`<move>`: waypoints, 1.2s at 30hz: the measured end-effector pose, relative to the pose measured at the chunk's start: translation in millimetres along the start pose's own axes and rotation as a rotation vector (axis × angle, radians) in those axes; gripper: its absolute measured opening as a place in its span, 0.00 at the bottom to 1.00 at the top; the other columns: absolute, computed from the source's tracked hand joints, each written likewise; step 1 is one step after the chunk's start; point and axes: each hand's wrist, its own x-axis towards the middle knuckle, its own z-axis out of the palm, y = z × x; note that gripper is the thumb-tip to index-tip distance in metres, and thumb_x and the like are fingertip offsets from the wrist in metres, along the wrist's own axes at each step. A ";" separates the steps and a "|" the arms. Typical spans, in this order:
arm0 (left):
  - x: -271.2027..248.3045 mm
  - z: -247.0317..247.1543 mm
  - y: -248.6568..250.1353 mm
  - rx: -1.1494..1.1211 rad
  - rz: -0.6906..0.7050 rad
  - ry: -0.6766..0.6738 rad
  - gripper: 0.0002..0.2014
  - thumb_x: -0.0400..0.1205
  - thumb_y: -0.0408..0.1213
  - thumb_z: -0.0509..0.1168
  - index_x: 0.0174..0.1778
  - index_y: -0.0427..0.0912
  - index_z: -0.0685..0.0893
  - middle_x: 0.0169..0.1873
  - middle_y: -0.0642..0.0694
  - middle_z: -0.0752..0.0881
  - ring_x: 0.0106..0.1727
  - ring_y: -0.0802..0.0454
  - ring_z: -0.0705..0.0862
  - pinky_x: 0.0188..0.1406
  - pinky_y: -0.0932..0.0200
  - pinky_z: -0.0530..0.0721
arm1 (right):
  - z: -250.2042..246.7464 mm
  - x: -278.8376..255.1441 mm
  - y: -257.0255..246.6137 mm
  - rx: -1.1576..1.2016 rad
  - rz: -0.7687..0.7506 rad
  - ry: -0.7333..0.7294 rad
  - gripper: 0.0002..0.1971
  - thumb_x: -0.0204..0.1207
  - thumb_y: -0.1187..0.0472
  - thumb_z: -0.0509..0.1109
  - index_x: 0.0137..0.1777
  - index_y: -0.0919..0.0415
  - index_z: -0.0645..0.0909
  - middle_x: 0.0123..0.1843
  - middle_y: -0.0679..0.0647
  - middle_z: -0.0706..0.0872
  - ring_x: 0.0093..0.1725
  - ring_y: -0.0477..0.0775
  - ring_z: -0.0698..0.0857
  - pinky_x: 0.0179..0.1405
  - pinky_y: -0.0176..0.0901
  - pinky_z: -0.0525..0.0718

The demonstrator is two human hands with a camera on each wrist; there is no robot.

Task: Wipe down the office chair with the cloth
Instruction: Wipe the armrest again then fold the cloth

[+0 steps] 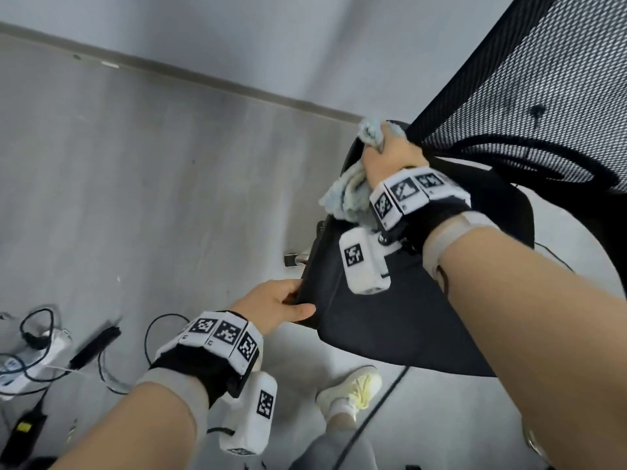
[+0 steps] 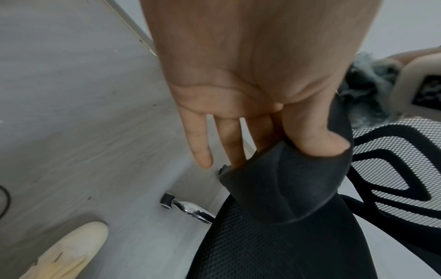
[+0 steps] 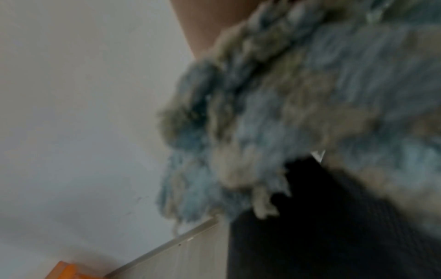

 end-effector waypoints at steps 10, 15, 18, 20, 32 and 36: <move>3.8 -9.6 3.7 -0.025 0.029 -0.060 0.12 0.77 0.26 0.65 0.46 0.51 0.82 0.32 0.62 0.88 0.35 0.71 0.85 0.44 0.75 0.80 | 12.9 -64.7 42.6 -0.130 -0.323 -0.365 0.28 0.81 0.56 0.55 0.76 0.30 0.53 0.81 0.56 0.59 0.72 0.65 0.71 0.70 0.52 0.73; 3.8 -7.9 1.4 -0.051 0.037 -0.043 0.15 0.77 0.24 0.65 0.46 0.52 0.83 0.32 0.64 0.89 0.39 0.69 0.86 0.49 0.70 0.83 | -1.2 -74.6 50.6 -0.076 -0.518 -0.390 0.26 0.80 0.62 0.58 0.73 0.36 0.67 0.73 0.43 0.69 0.72 0.45 0.69 0.65 0.25 0.68; 4.9 -5.9 1.9 -0.072 0.045 0.027 0.15 0.77 0.25 0.64 0.49 0.52 0.82 0.29 0.66 0.88 0.35 0.72 0.86 0.46 0.73 0.82 | -4.4 -49.1 43.2 -0.002 -0.311 -0.230 0.24 0.80 0.55 0.56 0.75 0.35 0.62 0.70 0.58 0.72 0.66 0.64 0.76 0.67 0.53 0.75; 4.8 -6.3 2.0 -0.095 0.057 0.034 0.14 0.78 0.24 0.63 0.54 0.47 0.81 0.31 0.63 0.89 0.35 0.71 0.86 0.49 0.71 0.83 | 4.0 -49.7 40.1 -0.030 -0.254 -0.249 0.25 0.81 0.54 0.55 0.76 0.33 0.58 0.71 0.61 0.70 0.66 0.68 0.75 0.67 0.59 0.76; -13.9 -13.2 4.1 0.004 0.066 0.308 0.13 0.82 0.26 0.57 0.61 0.36 0.77 0.41 0.51 0.85 0.45 0.58 0.83 0.47 0.66 0.78 | 8.2 -134.4 88.1 -0.082 -0.485 -0.371 0.26 0.81 0.56 0.55 0.75 0.30 0.57 0.60 0.49 0.69 0.49 0.52 0.75 0.47 0.41 0.73; -21.5 -17.1 0.5 0.149 0.057 0.627 0.15 0.84 0.33 0.56 0.66 0.34 0.76 0.53 0.44 0.79 0.53 0.52 0.75 0.52 0.61 0.68 | -0.6 -140.1 122.2 0.045 -0.367 -0.328 0.26 0.82 0.55 0.55 0.75 0.29 0.56 0.66 0.50 0.70 0.54 0.56 0.80 0.53 0.45 0.80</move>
